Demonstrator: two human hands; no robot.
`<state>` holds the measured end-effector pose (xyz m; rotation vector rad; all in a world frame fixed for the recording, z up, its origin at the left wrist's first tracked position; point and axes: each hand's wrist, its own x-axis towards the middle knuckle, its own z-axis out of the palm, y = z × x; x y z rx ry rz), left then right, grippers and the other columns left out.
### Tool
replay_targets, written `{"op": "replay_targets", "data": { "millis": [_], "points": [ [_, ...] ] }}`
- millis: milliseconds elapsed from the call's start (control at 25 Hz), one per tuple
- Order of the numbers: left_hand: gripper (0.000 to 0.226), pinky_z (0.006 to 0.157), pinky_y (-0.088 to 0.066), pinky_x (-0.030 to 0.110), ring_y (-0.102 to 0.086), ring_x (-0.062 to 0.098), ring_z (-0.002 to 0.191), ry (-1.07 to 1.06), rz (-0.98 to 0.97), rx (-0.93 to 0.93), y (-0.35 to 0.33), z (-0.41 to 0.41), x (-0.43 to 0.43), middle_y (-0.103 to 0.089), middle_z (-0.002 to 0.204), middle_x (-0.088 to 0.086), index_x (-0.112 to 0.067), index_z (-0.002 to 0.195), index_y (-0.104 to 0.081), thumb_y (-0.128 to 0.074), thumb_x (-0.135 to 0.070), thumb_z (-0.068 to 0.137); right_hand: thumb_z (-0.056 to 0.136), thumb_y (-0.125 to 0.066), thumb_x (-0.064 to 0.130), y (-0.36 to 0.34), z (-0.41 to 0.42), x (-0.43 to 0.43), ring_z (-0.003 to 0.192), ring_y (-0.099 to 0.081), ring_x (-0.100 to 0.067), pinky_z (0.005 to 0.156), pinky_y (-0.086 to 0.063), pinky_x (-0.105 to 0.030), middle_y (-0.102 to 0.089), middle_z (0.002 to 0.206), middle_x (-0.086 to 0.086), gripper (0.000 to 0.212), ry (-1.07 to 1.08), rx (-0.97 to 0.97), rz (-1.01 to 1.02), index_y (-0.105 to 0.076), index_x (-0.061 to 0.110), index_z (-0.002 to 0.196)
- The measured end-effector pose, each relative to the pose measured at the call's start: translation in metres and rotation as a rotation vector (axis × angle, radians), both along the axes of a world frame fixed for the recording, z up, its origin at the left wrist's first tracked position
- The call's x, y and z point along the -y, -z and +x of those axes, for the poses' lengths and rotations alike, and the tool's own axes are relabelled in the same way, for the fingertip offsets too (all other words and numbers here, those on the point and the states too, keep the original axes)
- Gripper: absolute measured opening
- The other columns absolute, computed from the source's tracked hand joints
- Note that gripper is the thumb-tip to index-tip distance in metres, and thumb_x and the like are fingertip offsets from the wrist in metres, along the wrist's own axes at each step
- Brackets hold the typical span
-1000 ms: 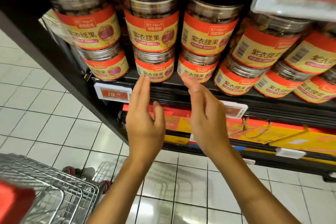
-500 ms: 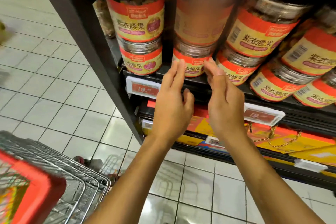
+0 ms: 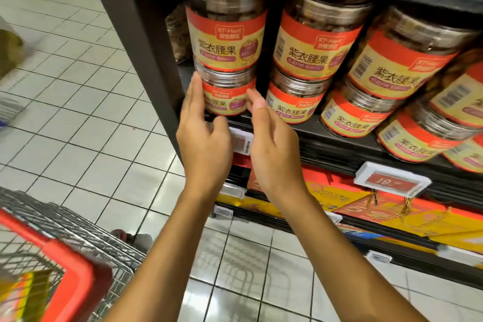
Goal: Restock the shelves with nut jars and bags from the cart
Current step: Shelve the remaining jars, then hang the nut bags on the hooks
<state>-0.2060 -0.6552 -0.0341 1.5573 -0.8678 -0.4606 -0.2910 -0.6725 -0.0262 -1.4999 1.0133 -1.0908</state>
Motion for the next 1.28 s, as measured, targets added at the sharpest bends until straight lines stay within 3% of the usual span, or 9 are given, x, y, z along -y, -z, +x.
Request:
{"op": "replay_targets", "data": {
  "millis": [120, 320, 440, 520, 720, 920, 1120, 1200, 1280],
  "points": [
    [0.071, 0.097, -0.034, 0.007, -0.039, 0.005, 0.133, 0.069, -0.021, 0.050, 0.002, -0.008, -0.001, -0.037, 0.149, -0.001, -0.015, 0.144, -0.035, -0.040, -0.006, 0.074, 0.090, -0.031, 0.037, 0.001, -0.007, 0.006, 0.130, -0.044, -0.008, 0.112, -0.033, -0.033, -0.051, 0.138, 0.000, 0.054, 0.035, 0.022, 0.010, -0.050, 0.009, 0.132],
    [0.068, 0.112, -0.034, 0.035, -0.037, 0.008, 0.136, 0.083, -0.004, 0.097, 0.004, -0.005, -0.002, -0.039, 0.148, 0.000, -0.016, 0.144, -0.035, -0.043, -0.006, 0.078, 0.092, -0.032, 0.034, 0.002, -0.009, 0.007, 0.132, -0.039, -0.007, 0.113, -0.029, -0.024, -0.047, 0.141, -0.003, 0.052, 0.027, -0.016, -0.010, -0.050, 0.008, 0.133],
    [0.060, 0.103, -0.042, 0.027, -0.049, 0.007, 0.123, 0.033, 0.019, 0.062, 0.005, -0.006, -0.009, -0.047, 0.134, -0.004, -0.023, 0.137, -0.043, -0.043, -0.010, 0.079, 0.094, -0.033, 0.031, 0.000, -0.019, 0.002, 0.127, -0.045, -0.006, 0.108, -0.034, -0.018, -0.052, 0.137, -0.005, 0.048, 0.007, 0.015, -0.015, -0.050, 0.007, 0.132],
    [0.047, 0.091, -0.045, 0.021, -0.056, 0.006, 0.105, -0.029, 0.030, 0.062, 0.002, -0.016, -0.016, -0.053, 0.121, -0.001, -0.017, 0.128, -0.052, -0.046, -0.011, 0.082, 0.095, -0.034, 0.030, -0.005, -0.036, -0.001, 0.119, -0.053, -0.008, 0.101, -0.041, -0.016, -0.059, 0.128, -0.006, 0.046, -0.008, 0.041, 0.001, -0.053, 0.006, 0.129],
    [0.026, 0.085, -0.046, 0.014, -0.061, 0.003, 0.091, 0.107, 0.082, 0.000, -0.005, -0.065, -0.028, -0.063, 0.095, -0.009, -0.012, 0.108, -0.063, -0.048, -0.002, 0.090, 0.092, -0.038, 0.032, -0.015, -0.126, -0.018, 0.095, -0.064, -0.001, 0.088, -0.049, -0.018, -0.067, 0.098, 0.008, 0.036, 0.036, -0.003, 0.019, -0.063, 0.014, 0.111],
    [0.023, 0.080, -0.047, 0.030, -0.061, 0.016, 0.083, 0.266, 0.126, -0.013, -0.008, -0.161, -0.044, -0.066, 0.088, 0.003, -0.017, 0.096, -0.066, -0.050, -0.001, 0.090, 0.089, -0.042, 0.032, -0.012, -0.266, -0.046, 0.096, -0.066, -0.012, 0.089, -0.052, -0.031, -0.069, 0.095, 0.011, 0.023, 0.281, -0.030, 0.062, -0.063, 0.027, 0.096],
    [0.028, 0.067, -0.041, 0.009, -0.053, 0.006, 0.070, 0.391, 0.121, -0.010, -0.007, -0.286, -0.048, -0.064, 0.079, -0.001, -0.018, 0.099, -0.067, -0.051, 0.003, 0.090, 0.098, -0.044, 0.013, -0.008, -0.389, -0.049, 0.096, -0.064, -0.013, 0.095, -0.049, -0.028, -0.068, 0.100, 0.000, 0.022, 0.569, -0.077, 0.084, -0.063, 0.014, 0.108],
    [0.031, 0.070, -0.043, 0.006, -0.056, 0.002, 0.072, 0.436, 0.138, -0.017, -0.009, -0.336, -0.045, -0.065, 0.086, -0.004, -0.016, 0.111, -0.067, -0.050, 0.002, 0.091, 0.097, -0.043, 0.010, -0.012, -0.425, -0.039, 0.094, -0.062, -0.014, 0.083, -0.046, -0.009, -0.067, 0.106, -0.009, 0.029, 0.612, -0.141, 0.071, -0.059, 0.013, 0.121],
    [0.039, 0.093, -0.046, 0.016, -0.060, 0.003, 0.103, 0.451, 0.126, -0.017, -0.012, -0.374, -0.036, -0.065, 0.112, -0.005, -0.015, 0.125, -0.059, -0.047, 0.002, 0.091, 0.097, -0.043, 0.010, -0.015, -0.449, -0.024, 0.100, -0.056, -0.017, 0.077, -0.043, -0.010, -0.060, 0.117, -0.013, 0.035, 0.601, -0.179, 0.065, -0.051, 0.011, 0.131]
  ]
}}
